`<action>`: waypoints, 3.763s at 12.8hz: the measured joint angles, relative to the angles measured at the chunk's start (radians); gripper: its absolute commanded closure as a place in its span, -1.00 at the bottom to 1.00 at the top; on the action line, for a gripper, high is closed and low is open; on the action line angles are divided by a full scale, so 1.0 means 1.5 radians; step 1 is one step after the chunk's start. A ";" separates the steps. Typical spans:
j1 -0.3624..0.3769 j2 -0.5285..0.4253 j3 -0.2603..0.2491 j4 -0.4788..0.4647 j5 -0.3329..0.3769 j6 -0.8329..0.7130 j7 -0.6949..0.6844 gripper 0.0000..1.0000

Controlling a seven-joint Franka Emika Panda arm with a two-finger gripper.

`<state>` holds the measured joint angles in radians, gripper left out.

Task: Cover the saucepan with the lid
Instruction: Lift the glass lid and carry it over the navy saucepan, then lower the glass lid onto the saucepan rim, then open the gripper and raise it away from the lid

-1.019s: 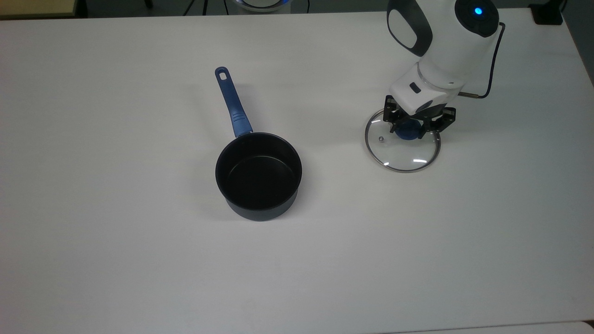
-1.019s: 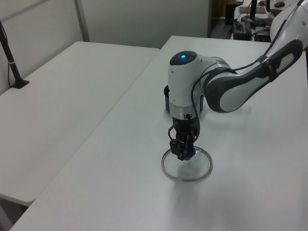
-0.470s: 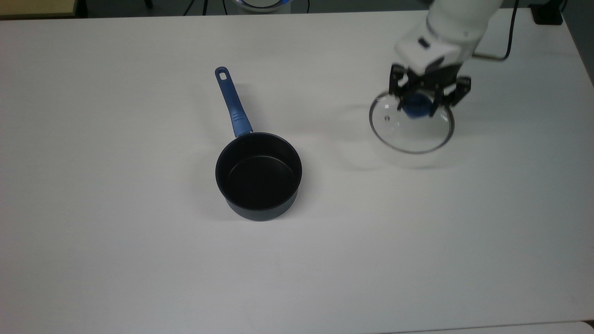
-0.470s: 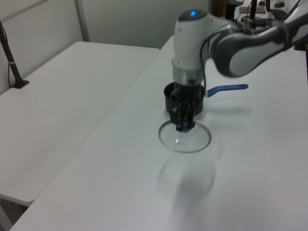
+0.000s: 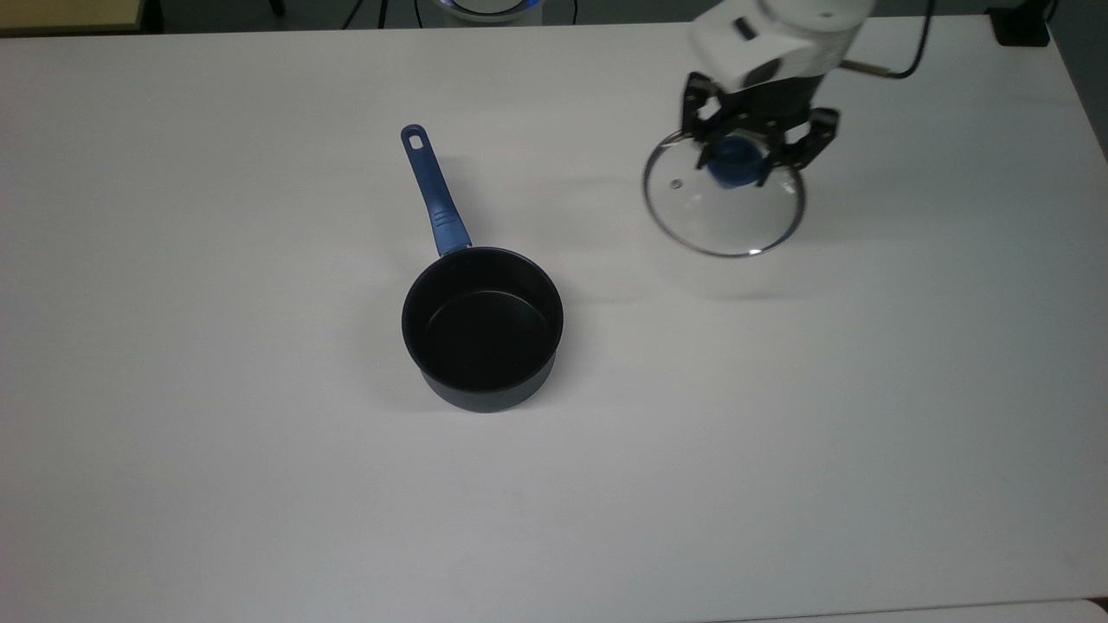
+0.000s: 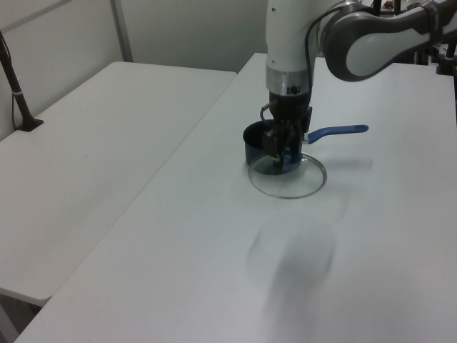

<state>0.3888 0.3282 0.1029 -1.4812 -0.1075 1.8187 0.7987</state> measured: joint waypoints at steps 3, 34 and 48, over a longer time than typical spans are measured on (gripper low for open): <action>-0.094 0.001 -0.001 0.021 0.000 -0.001 -0.035 -0.02; -0.249 0.125 -0.014 0.077 0.000 0.078 -0.110 -0.05; -0.226 0.010 0.000 0.012 -0.002 0.068 -0.176 -1.00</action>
<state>0.0504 0.3435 0.1025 -1.4627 -0.1099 1.9208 0.5354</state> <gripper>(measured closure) 0.000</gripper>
